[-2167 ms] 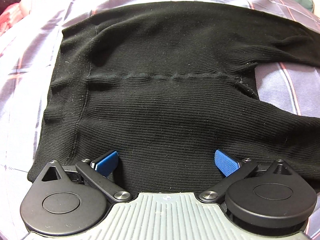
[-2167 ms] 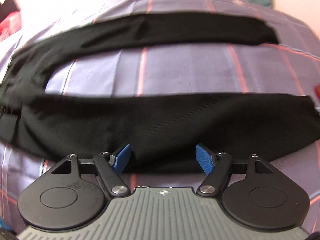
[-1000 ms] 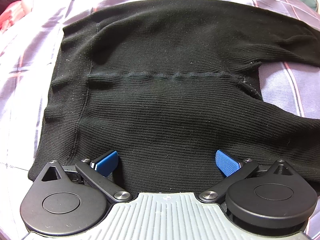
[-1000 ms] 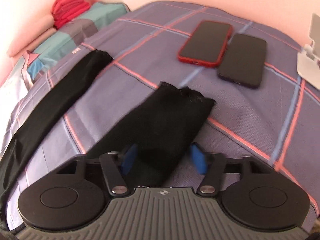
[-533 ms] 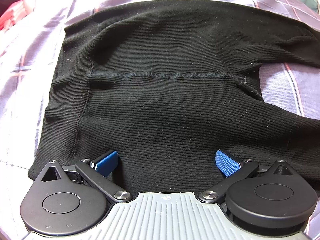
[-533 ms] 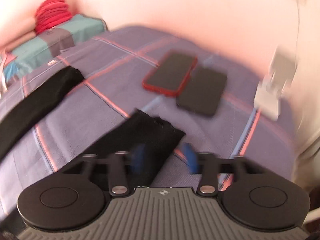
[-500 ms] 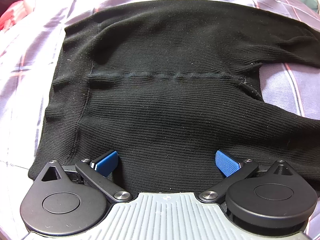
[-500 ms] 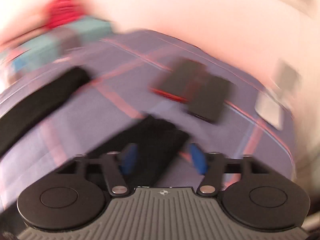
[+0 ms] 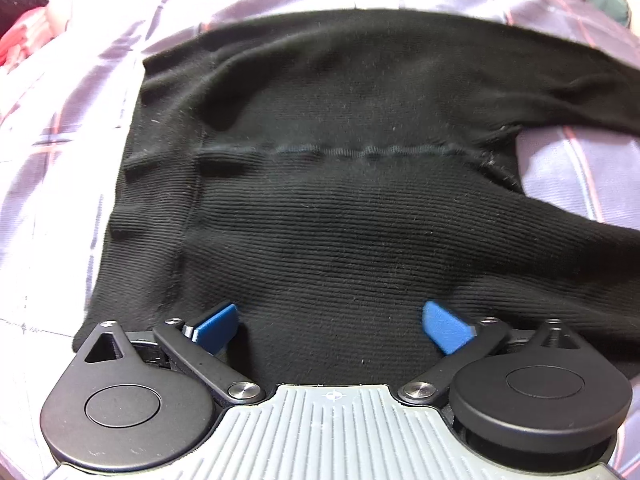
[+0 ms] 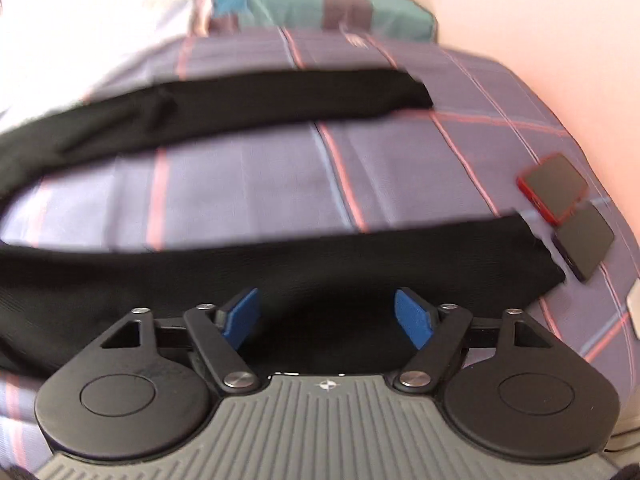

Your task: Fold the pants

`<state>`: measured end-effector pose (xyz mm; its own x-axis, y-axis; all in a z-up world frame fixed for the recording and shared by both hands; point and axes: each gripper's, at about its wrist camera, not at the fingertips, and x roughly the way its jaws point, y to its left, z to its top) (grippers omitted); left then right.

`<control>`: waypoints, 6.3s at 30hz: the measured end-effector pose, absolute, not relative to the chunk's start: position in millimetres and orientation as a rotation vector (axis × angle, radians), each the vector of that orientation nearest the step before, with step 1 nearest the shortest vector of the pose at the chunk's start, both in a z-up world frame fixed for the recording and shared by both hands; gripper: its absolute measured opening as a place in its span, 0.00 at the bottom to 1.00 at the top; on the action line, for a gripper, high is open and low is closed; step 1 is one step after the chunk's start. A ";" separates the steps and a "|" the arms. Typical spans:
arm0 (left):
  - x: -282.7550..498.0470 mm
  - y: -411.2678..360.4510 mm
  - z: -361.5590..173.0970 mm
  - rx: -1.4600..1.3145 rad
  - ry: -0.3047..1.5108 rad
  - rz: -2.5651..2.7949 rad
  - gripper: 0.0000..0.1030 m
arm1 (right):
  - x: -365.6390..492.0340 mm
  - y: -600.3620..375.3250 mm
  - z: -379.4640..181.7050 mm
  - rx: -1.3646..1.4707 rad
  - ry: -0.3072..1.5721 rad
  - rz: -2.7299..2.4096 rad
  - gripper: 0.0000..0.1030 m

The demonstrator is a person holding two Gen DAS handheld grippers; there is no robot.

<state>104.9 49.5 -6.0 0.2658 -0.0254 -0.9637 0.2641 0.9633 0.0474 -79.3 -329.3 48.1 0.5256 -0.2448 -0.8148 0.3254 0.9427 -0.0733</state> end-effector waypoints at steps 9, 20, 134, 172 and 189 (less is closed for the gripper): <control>112.1 72.9 -1.2 0.246 1.246 -0.111 1.00 | -25.2 -148.4 60.8 0.018 0.942 0.331 0.36; 104.3 126.4 -0.6 0.204 1.252 -0.090 1.00 | -19.9 -111.3 41.7 -0.005 1.108 0.587 0.44; 288.2 149.1 48.9 -0.677 1.104 -0.146 1.00 | 125.6 -596.9 22.3 0.922 0.548 -0.265 0.60; 141.0 118.5 2.6 -0.179 1.236 -0.027 1.00 | 230.9 -258.5 4.2 -0.244 0.928 0.457 0.14; 107.8 151.6 14.9 -0.231 1.165 -0.022 1.00 | 268.8 5.4 13.9 -0.333 0.757 0.938 0.36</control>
